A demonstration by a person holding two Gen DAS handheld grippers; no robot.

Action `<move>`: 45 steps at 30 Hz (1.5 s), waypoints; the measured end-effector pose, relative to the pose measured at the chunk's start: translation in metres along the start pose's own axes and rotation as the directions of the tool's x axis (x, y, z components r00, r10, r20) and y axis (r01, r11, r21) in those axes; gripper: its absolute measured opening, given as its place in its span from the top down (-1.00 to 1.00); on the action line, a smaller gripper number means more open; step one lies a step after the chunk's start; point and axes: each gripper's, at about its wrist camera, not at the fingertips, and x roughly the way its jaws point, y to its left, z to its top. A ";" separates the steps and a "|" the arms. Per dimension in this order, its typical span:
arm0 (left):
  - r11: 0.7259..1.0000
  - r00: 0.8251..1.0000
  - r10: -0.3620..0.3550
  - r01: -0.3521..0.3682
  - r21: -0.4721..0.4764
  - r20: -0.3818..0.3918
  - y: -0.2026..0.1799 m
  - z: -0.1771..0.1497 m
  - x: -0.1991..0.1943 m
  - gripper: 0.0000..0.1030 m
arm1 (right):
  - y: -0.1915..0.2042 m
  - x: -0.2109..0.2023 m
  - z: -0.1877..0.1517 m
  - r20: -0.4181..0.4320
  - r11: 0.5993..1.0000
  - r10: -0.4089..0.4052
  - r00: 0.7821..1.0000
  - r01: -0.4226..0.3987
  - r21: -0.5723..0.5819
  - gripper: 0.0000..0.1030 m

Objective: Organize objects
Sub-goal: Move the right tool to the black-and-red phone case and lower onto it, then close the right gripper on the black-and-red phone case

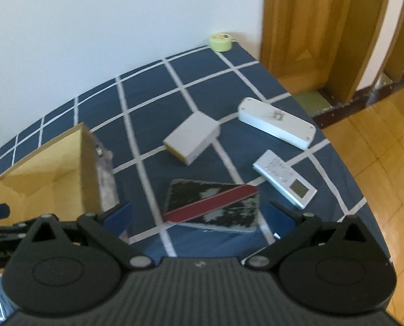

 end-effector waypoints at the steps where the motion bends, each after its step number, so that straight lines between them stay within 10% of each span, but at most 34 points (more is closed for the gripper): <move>1: 1.000 1.000 -0.001 0.002 0.012 -0.009 -0.007 0.004 0.005 -1.00 | -0.007 0.002 0.003 -0.004 1.000 0.003 1.000 -0.002 0.006 -1.00; 19: 0.982 0.977 -0.041 0.078 0.171 -0.210 -0.095 0.039 0.108 -1.00 | -0.072 0.078 0.030 -0.145 0.986 0.065 0.987 -0.042 0.159 -1.00; 45: 0.973 0.898 -0.160 0.214 0.090 -0.410 -0.095 0.024 0.203 -0.98 | -0.070 0.183 0.019 -0.372 0.983 0.092 0.924 -0.024 0.183 -0.94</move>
